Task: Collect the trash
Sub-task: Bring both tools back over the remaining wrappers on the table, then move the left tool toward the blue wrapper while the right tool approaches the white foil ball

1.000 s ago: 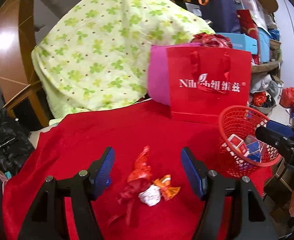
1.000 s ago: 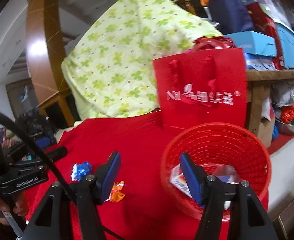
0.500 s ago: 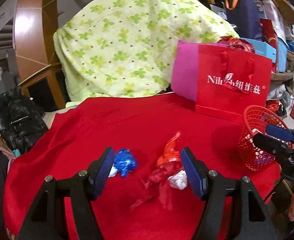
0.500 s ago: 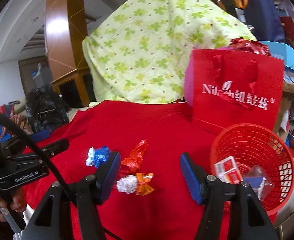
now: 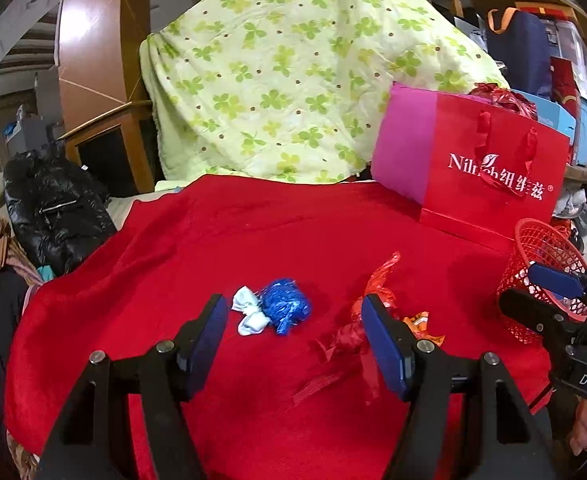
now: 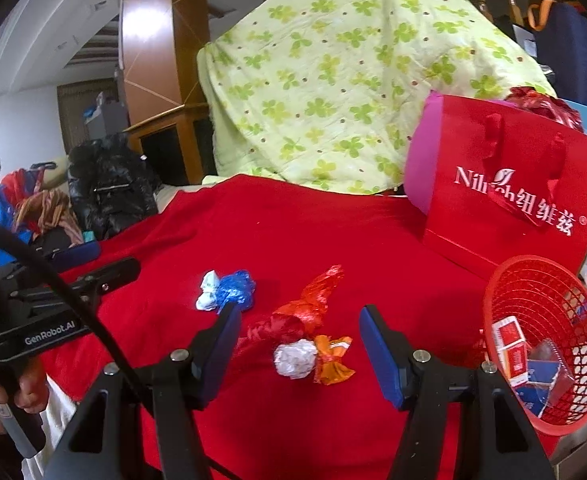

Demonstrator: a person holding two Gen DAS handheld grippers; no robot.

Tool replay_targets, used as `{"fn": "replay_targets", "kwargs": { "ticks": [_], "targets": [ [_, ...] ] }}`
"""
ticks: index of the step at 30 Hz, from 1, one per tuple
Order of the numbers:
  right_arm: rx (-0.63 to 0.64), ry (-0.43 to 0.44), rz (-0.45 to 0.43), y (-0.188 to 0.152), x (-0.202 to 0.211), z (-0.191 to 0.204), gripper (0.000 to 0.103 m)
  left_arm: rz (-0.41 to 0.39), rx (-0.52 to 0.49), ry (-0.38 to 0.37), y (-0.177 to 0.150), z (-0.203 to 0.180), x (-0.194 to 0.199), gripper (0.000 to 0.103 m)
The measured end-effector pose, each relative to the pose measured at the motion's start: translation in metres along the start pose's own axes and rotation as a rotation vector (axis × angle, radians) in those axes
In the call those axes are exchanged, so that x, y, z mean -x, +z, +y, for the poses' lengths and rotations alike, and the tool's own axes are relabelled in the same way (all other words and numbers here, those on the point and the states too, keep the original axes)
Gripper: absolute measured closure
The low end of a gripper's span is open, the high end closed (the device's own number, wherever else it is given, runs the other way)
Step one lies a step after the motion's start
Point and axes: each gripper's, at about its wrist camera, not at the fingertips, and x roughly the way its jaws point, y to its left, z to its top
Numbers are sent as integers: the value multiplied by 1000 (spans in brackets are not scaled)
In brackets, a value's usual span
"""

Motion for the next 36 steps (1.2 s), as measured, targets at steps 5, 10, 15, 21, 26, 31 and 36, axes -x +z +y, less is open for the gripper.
{"fn": "replay_targets", "kwargs": {
  "ticks": [5, 10, 15, 21, 26, 31, 36],
  "targets": [
    [20, 16, 13, -2, -7, 11, 37, 8, 17, 12, -5, 11, -2, 33],
    [38, 26, 29, -5, -17, 20, 37, 22, 35, 23, -11, 22, -8, 33],
    [55, 26, 54, -8, -29, 27, 38, 44, 41, 35, -19, 29, -17, 33],
    [114, -78, 188, -22, -64, 36, 38, 129, 42, 44, -40, 35, -40, 33],
    [142, -114, 246, -35, -80, 38, 38, 183, 30, 63, -55, 38, -56, 33],
    [190, -135, 247, -39, -85, 42, 38, 215, 33, 73, -65, 41, -65, 33],
    [211, -141, 240, -39, -85, 44, 38, 235, 33, 76, -70, 40, -71, 33]
  ]
}}
